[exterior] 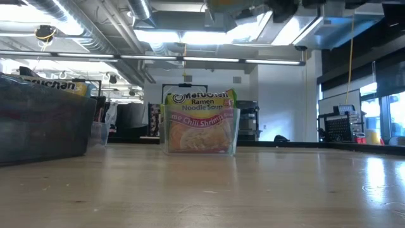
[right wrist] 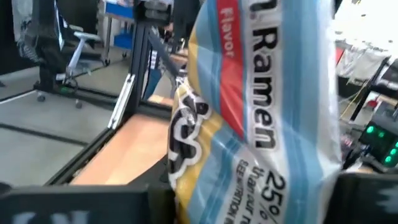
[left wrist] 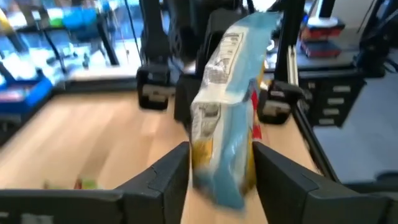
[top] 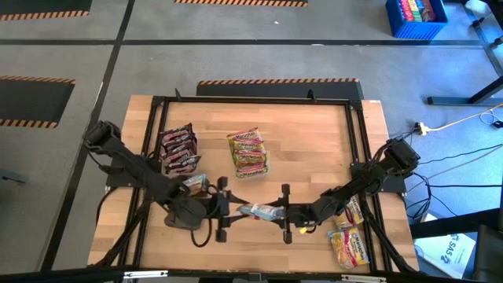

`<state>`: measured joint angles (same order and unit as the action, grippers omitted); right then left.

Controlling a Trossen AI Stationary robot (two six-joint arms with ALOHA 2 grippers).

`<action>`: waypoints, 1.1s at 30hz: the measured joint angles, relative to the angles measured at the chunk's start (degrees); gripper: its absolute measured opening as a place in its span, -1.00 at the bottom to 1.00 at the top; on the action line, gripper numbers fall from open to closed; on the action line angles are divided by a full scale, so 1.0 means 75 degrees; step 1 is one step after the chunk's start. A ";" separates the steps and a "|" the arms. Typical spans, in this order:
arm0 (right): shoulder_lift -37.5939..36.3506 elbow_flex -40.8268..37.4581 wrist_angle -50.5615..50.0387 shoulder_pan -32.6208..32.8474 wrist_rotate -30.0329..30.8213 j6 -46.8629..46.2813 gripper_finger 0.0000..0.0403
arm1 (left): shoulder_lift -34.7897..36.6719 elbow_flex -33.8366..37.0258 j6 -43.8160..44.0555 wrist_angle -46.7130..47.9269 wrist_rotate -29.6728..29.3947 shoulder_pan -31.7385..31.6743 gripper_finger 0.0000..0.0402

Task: Sort Maruchan noodles
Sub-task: Put the blue noodle pack into the black bin

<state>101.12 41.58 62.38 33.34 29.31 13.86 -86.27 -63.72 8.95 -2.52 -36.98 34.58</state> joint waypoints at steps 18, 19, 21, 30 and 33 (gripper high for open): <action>0.0000 0.1700 -0.6130 -0.1041 -0.1230 -0.2822 -0.37 | 0.0748 -0.0003 0.1291 0.2014 -0.0149 0.0102 0.10; 0.0000 0.1723 -0.6124 -0.1081 -0.1430 -0.2846 -0.38 | 0.0681 -0.0003 0.1272 0.2003 -0.0039 0.0018 0.10; 0.0000 0.1728 -0.6111 -0.1125 -0.1652 -0.2873 -0.39 | 0.0509 -0.0003 0.1183 0.1917 0.0314 -0.0161 0.10; 0.0000 0.1725 -0.6142 -0.1163 -0.1662 -0.2901 -0.36 | -0.0110 -0.0002 0.0927 0.0874 0.2431 -0.0914 0.10; 0.0000 0.1725 -0.6142 -0.1166 -0.1660 -0.2901 -0.36 | -0.0104 0.0000 0.0877 0.0865 0.2437 -0.0999 0.10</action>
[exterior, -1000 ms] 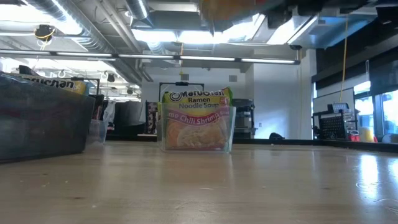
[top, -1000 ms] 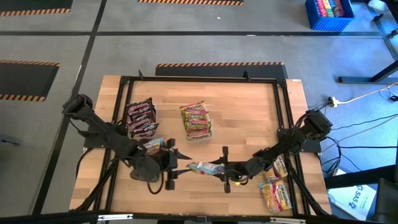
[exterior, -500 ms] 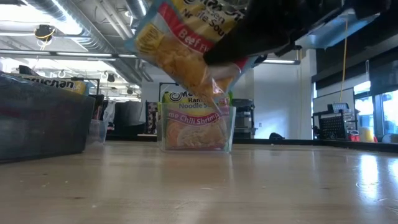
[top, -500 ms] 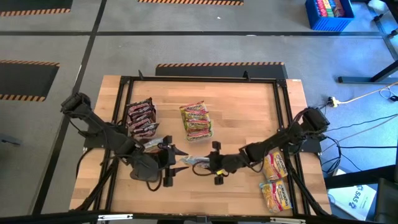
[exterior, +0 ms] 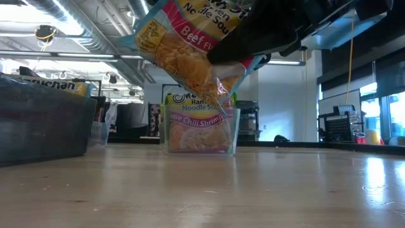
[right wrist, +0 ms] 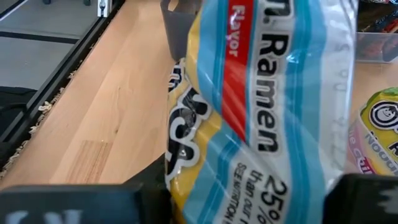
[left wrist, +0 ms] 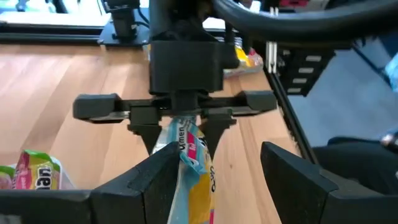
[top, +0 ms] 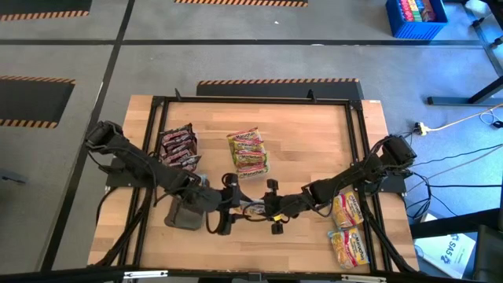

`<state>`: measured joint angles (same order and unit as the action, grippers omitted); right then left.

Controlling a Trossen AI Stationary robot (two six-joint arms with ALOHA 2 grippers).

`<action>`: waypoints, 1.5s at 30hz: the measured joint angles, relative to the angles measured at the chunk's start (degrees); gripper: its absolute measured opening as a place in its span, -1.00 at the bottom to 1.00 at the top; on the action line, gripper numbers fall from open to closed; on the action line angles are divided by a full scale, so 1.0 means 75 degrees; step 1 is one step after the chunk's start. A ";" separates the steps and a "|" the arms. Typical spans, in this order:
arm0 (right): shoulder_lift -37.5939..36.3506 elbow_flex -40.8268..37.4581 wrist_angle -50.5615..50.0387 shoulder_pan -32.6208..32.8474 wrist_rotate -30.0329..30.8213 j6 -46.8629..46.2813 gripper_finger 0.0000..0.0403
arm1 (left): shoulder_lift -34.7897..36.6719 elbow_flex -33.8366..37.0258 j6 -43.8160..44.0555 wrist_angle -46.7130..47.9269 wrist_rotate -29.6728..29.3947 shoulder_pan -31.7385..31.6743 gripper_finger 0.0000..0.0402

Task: Sort Maruchan noodles
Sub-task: Put the blue noodle pack into the black bin

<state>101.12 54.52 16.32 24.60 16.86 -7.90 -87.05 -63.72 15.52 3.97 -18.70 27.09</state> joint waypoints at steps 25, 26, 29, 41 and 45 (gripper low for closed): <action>0.0055 -0.0012 -0.0264 -0.0134 -0.0134 -0.0305 -0.35 | -0.2119 -0.2693 0.0293 0.3984 0.0387 -0.0718 0.10; 0.0055 -0.0012 -0.0251 -0.0134 -0.0132 -0.0314 -0.35 | -0.2117 -0.2693 0.0375 0.4102 0.0363 -0.0730 0.09; 0.0055 -0.0012 -0.0215 -0.0135 -0.0131 -0.0315 -0.35 | -0.2116 -0.2696 0.0522 0.4331 0.0293 -0.0731 0.05; 0.0055 -0.0015 -0.0104 -0.0134 -0.0180 -0.0294 -0.32 | -0.2102 -0.2696 0.0429 0.4249 0.0484 -0.0696 -0.44; 0.0013 -0.0012 0.0064 -0.0134 -0.0135 -0.0315 -0.14 | -0.2069 -0.2691 0.0429 0.4273 0.0339 -0.0622 -0.43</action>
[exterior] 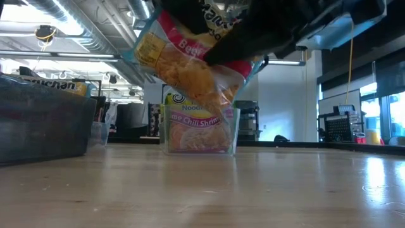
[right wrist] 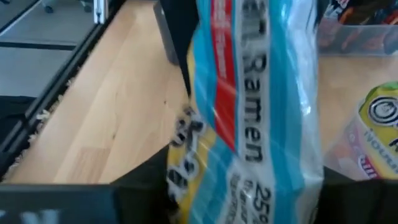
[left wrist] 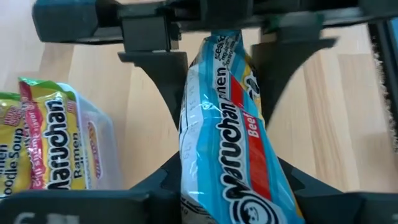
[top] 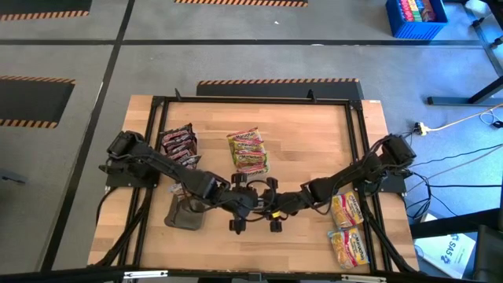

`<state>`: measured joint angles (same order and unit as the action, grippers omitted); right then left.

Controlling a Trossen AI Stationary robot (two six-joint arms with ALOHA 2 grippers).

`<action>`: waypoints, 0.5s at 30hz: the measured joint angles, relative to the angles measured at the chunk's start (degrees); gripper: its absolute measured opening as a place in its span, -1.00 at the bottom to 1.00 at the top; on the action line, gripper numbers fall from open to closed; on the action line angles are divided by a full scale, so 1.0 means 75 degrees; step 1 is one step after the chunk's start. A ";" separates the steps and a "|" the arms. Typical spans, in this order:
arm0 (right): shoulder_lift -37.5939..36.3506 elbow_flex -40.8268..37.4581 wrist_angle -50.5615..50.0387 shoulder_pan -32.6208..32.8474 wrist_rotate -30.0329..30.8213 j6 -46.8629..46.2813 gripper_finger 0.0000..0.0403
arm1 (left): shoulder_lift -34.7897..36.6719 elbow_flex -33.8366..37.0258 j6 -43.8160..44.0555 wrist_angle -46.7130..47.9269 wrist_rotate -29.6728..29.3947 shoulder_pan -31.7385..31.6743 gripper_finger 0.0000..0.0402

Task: Sort Maruchan noodles
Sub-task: Put the blue noodle pack into the black bin

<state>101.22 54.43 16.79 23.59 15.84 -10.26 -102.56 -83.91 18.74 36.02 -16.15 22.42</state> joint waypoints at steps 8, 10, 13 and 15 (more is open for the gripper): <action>-0.0816 0.0006 -0.0817 0.0064 -0.0599 0.0196 0.22 | 0.0376 0.0010 0.0026 0.0522 -0.0433 0.0384 -0.43; -0.1058 0.0009 -0.1076 0.0145 -0.0651 0.0221 0.25 | 0.0548 0.0010 0.0036 0.0825 -0.0608 0.0560 -0.43; -0.1363 0.0009 -0.1442 0.0329 -0.0647 0.0227 0.26 | 0.0827 0.0055 0.0194 0.1224 -0.0915 0.0781 -0.43; -0.1486 -0.0021 -0.1607 0.0508 -0.0651 0.0228 0.24 | 0.1049 0.0243 0.0330 0.1364 -0.1003 0.0903 -0.42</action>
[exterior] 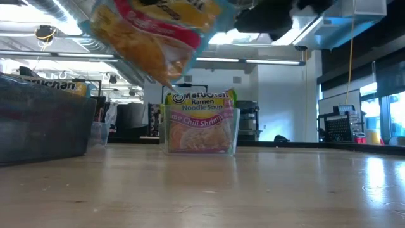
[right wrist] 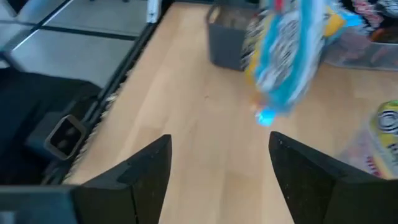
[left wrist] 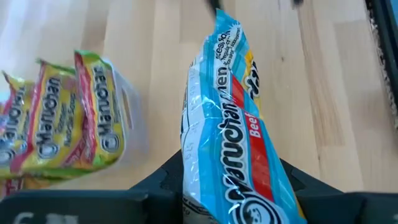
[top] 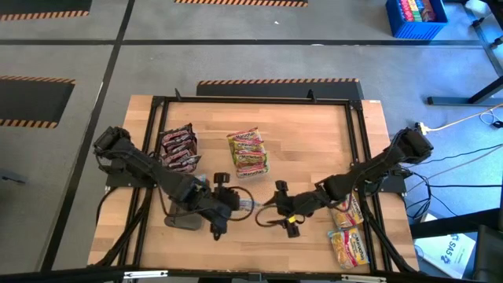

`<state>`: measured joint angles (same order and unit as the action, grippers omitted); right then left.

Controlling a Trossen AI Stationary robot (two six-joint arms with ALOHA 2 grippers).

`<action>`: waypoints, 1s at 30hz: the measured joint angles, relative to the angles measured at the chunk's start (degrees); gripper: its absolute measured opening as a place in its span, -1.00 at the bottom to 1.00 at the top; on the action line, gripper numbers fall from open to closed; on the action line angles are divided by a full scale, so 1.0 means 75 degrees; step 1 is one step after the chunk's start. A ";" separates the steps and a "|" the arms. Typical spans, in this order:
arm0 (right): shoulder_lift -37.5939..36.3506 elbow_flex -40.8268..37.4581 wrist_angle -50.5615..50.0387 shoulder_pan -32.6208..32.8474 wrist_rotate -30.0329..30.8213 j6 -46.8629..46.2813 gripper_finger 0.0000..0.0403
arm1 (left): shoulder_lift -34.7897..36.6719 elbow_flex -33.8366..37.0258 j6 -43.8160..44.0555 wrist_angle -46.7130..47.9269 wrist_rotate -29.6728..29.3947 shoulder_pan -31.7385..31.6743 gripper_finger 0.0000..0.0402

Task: Sort Maruchan noodles
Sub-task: Put the blue noodle pack into the black bin

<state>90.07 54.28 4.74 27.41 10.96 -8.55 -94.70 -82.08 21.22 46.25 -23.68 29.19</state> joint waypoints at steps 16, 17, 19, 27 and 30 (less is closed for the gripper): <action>-0.0255 -0.0352 -0.0200 0.0517 0.0593 -0.0543 0.04 | 0.3184 0.3001 0.2050 -0.0812 -0.0586 0.1612 -0.42; -0.0255 -0.0352 -0.0200 0.0517 0.0587 -0.0546 0.04 | 0.3320 0.3016 0.2122 -0.0812 -0.0649 0.1733 -0.42; -0.0252 -0.0352 -0.0205 0.0514 0.0519 -0.0549 0.04 | 0.3583 0.3016 0.2230 -0.0773 -0.0740 0.1983 -0.42; -0.0246 -0.0352 -0.0219 0.0514 0.0513 -0.0610 0.04 | 0.4326 0.3019 0.3417 0.0431 -0.0779 0.2547 -0.42; -0.0243 -0.0352 -0.0253 0.0514 0.0513 -0.0613 0.04 | 0.4406 0.3022 0.4225 0.1307 -0.0779 0.2628 -0.42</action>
<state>88.25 51.64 2.85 31.27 14.81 -13.15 -61.65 -59.42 52.91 56.05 -29.52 48.90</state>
